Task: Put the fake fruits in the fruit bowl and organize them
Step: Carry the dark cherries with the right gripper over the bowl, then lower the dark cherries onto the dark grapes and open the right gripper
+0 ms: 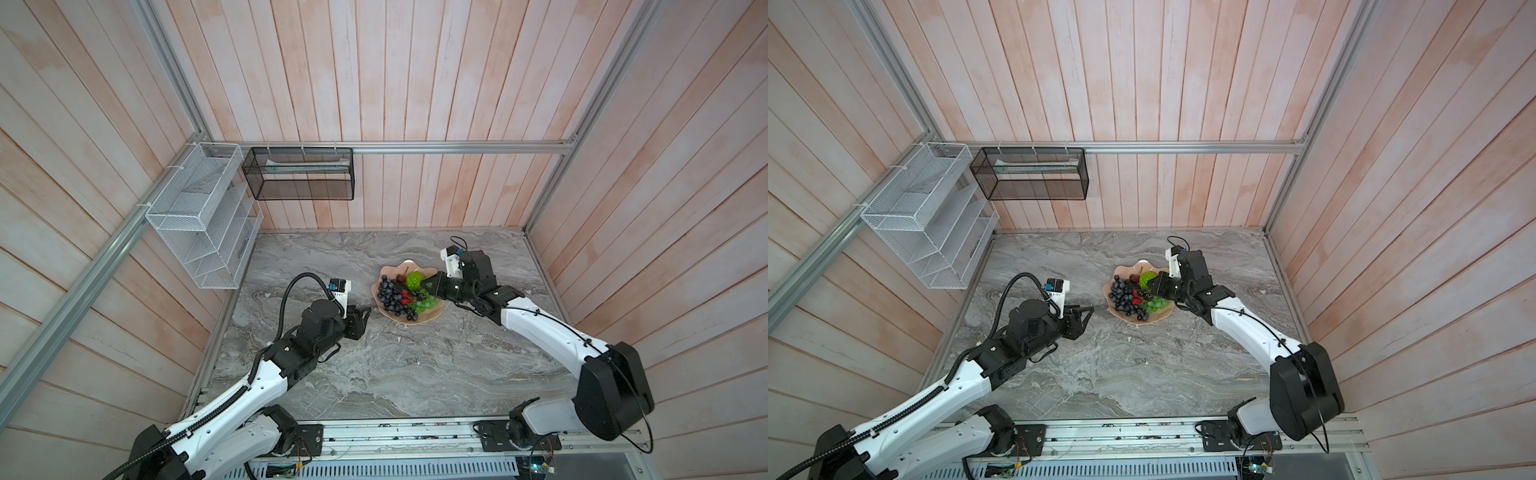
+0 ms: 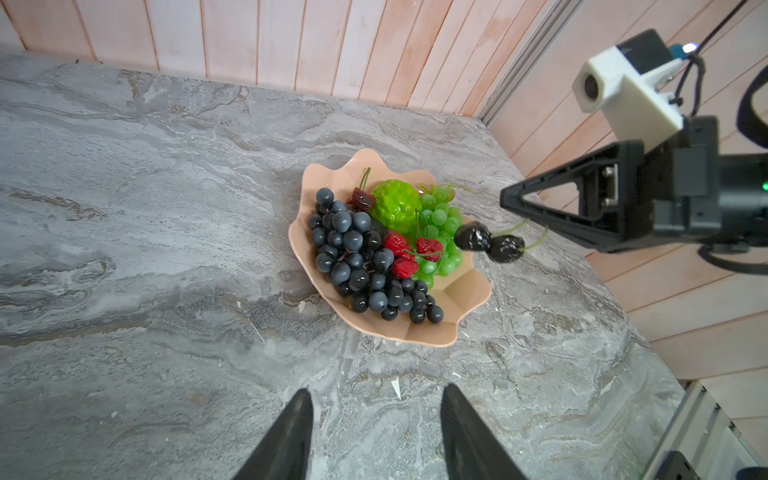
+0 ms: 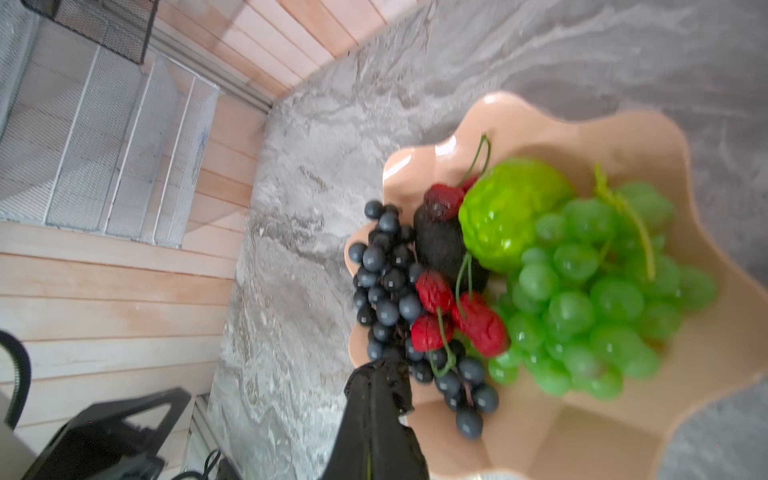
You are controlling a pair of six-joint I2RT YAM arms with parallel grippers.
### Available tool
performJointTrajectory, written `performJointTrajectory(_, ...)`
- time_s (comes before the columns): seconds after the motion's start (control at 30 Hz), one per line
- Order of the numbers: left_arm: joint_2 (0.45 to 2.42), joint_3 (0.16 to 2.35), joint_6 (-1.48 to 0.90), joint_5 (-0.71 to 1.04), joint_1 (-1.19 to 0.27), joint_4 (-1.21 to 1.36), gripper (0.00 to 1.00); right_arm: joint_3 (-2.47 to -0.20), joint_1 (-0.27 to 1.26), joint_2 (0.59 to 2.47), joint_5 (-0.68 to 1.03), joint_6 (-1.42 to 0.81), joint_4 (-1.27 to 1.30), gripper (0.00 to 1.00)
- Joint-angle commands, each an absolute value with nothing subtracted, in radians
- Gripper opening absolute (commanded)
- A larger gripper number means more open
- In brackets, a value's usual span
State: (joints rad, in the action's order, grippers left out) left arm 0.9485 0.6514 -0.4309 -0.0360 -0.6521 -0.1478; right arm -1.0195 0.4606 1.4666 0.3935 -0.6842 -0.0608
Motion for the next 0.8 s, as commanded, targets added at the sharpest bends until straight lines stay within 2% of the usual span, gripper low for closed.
performJointTrajectory(0.0,0.955,0.707,-0.436,-0.091,-0.644,-0.201,0.52,-1.095,0.443,1.586,0.450,-0.624,0.013,0.00)
performJointTrajectory(0.37,0.914,0.716,-0.463,-0.110,-0.644,-0.259,0.52,-1.352,0.451,1.918,0.526,-0.553,0.038,0.00)
performJointTrajectory(0.63,0.911,0.731,-0.459,-0.119,-0.644,-0.272,0.52,-1.380,0.461,1.970,0.488,-0.507,0.000,0.02)
performJointTrajectory(0.7,0.915,0.732,-0.459,-0.117,-0.644,-0.274,0.52,-1.376,0.471,1.971,0.474,-0.496,-0.003,0.06)
performJointTrajectory(0.77,0.918,0.736,-0.462,-0.111,-0.644,-0.273,0.53,-1.384,0.485,1.976,0.454,-0.477,-0.020,0.15)
